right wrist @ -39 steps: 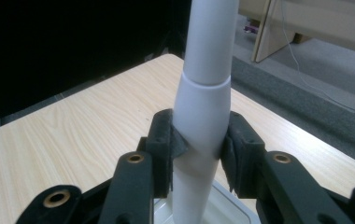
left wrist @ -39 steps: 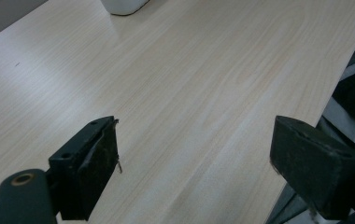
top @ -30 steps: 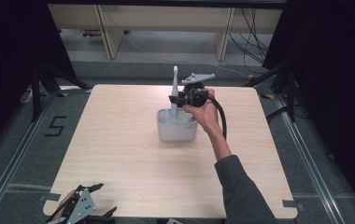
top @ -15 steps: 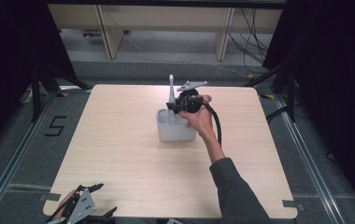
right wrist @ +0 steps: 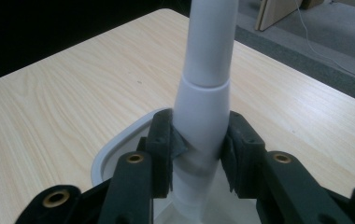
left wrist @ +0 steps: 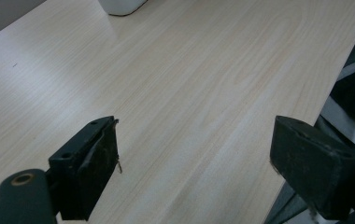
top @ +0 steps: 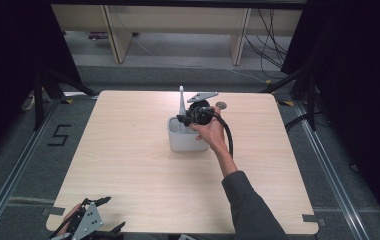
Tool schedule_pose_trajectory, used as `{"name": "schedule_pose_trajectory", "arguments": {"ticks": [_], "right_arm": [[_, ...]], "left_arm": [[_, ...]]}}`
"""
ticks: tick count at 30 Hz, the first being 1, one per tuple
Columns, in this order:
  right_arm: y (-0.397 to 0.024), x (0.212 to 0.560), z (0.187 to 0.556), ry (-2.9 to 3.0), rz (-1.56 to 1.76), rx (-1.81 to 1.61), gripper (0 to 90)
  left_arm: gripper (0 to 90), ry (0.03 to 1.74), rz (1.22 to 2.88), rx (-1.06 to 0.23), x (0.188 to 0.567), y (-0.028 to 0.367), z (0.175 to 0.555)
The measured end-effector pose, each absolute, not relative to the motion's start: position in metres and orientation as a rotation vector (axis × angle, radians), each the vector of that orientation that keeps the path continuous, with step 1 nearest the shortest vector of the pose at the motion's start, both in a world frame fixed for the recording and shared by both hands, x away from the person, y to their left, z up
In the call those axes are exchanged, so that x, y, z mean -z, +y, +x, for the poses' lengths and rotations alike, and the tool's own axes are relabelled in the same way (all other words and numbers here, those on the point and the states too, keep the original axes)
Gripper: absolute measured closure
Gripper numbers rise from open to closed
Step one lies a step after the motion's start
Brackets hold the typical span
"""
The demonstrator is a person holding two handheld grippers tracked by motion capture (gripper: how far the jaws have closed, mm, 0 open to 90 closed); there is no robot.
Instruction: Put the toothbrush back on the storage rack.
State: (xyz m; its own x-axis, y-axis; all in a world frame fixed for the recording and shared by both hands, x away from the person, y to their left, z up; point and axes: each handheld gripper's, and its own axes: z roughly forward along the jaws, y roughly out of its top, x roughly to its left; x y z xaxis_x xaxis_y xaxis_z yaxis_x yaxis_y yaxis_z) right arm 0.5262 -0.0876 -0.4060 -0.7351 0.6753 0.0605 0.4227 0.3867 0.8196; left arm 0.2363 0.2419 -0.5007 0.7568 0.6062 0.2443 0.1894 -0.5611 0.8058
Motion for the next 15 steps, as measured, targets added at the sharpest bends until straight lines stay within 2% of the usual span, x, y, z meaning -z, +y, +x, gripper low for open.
{"name": "schedule_pose_trajectory", "arguments": {"ticks": [15], "right_arm": [[-0.086,0.416,0.529,2.382,0.990,-1.235,66.8]], "left_arm": [[14.8,0.595,2.143,-0.647,0.500,0.242,0.236]]}}
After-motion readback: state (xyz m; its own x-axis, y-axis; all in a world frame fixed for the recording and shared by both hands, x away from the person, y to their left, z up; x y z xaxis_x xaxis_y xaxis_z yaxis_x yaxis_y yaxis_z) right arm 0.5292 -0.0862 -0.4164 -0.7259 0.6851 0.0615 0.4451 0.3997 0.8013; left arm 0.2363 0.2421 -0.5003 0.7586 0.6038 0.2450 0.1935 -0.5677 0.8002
